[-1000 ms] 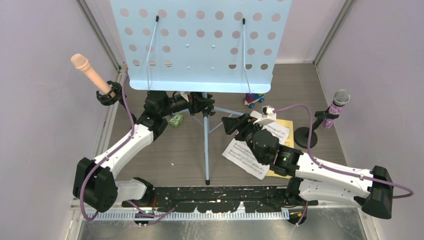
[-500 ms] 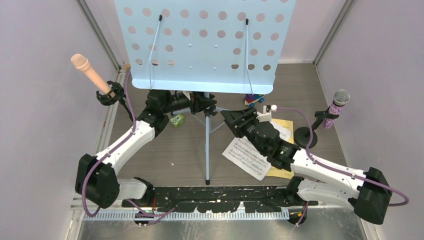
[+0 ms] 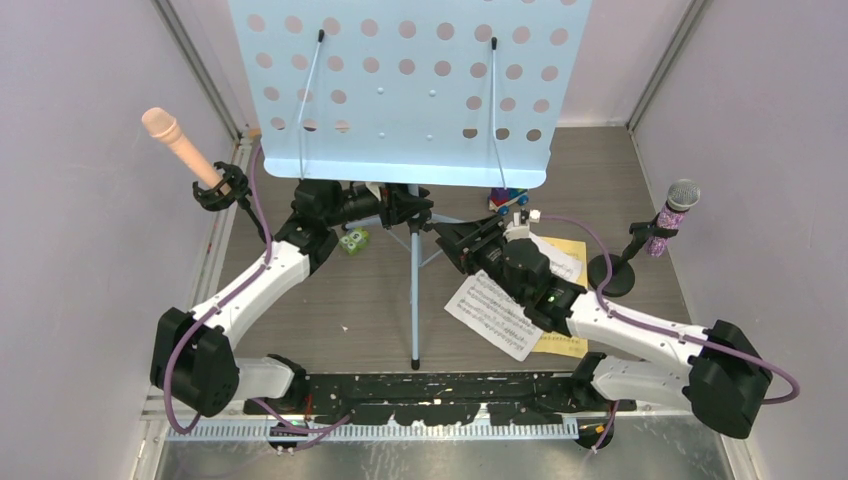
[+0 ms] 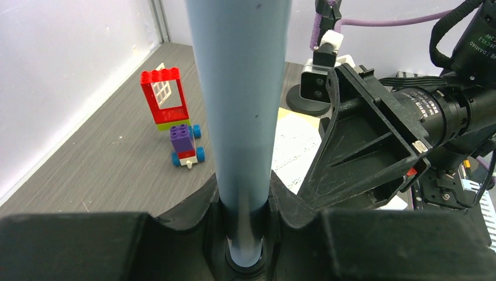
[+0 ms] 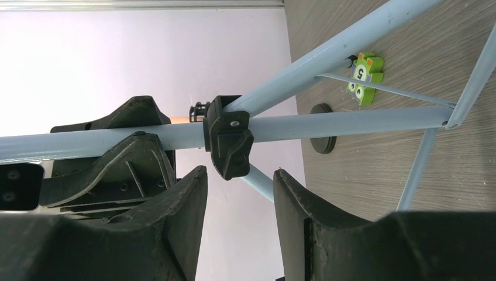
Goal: Pack up the instrument practice props
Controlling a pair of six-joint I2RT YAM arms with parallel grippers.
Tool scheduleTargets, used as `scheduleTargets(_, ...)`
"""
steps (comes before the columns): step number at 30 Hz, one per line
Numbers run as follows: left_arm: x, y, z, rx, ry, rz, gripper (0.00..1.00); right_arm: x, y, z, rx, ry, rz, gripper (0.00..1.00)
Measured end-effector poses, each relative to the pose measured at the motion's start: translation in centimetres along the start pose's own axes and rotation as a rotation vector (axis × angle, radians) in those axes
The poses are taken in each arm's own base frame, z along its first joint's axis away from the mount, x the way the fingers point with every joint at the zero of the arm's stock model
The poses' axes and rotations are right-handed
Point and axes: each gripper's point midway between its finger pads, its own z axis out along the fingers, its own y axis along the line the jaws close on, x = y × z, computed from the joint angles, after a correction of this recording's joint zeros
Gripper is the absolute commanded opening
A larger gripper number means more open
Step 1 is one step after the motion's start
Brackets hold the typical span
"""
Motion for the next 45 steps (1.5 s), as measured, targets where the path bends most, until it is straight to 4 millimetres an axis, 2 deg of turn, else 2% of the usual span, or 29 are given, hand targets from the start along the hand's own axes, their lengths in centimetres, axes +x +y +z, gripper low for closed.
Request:
scheduleTargets(7, 0.0, 0.0, 0.0, 0.0, 0.0, 0.0, 0.0, 0.2, -0.8, 0.6, 0.016, 0.013, -0.001, 0.39)
scheduleTargets(10, 0.0, 0.0, 0.0, 0.0, 0.0, 0.0, 0.0, 0.1, -1.1, 0.9, 0.023, 0.01, 0.006, 0.37)
scheduleTargets(15, 0.0, 0.0, 0.0, -0.001, -0.001, 0.001, 0.0, 0.2, -1.2, 1.2, 0.022, 0.017, 0.016, 0.37)
scheduleTargets(20, 0.0, 0.2, -0.1, -0.01, -0.001, 0.0, 0.0, 0.4, -1.3, 1.4, 0.022, 0.025, 0.018, 0.47)
scheduleTargets(27, 0.0, 0.3, -0.1, -0.013, 0.0, 0.001, 0.0, 0.4, -1.4, 1.4, 0.025, 0.025, 0.013, 0.43)
scheduleTargets(30, 0.0, 0.3, -0.1, -0.013, -0.001, 0.001, 0.0, 0.2, -0.8, 1.2, 0.004, 0.02, 0.016, 0.42)
scheduleTargets(37, 0.0, 0.3, -0.1, -0.012, -0.001, 0.001, 0.0, -0.5, 2.6, -0.2, -0.095, 0.001, 0.024, 0.42)
scheduleTargets(45, 0.0, 0.3, -0.1, -0.012, -0.001, 0.001, 0.0, -0.5, 2.0, 0.1, -0.08, -0.001, 0.018, 0.42)
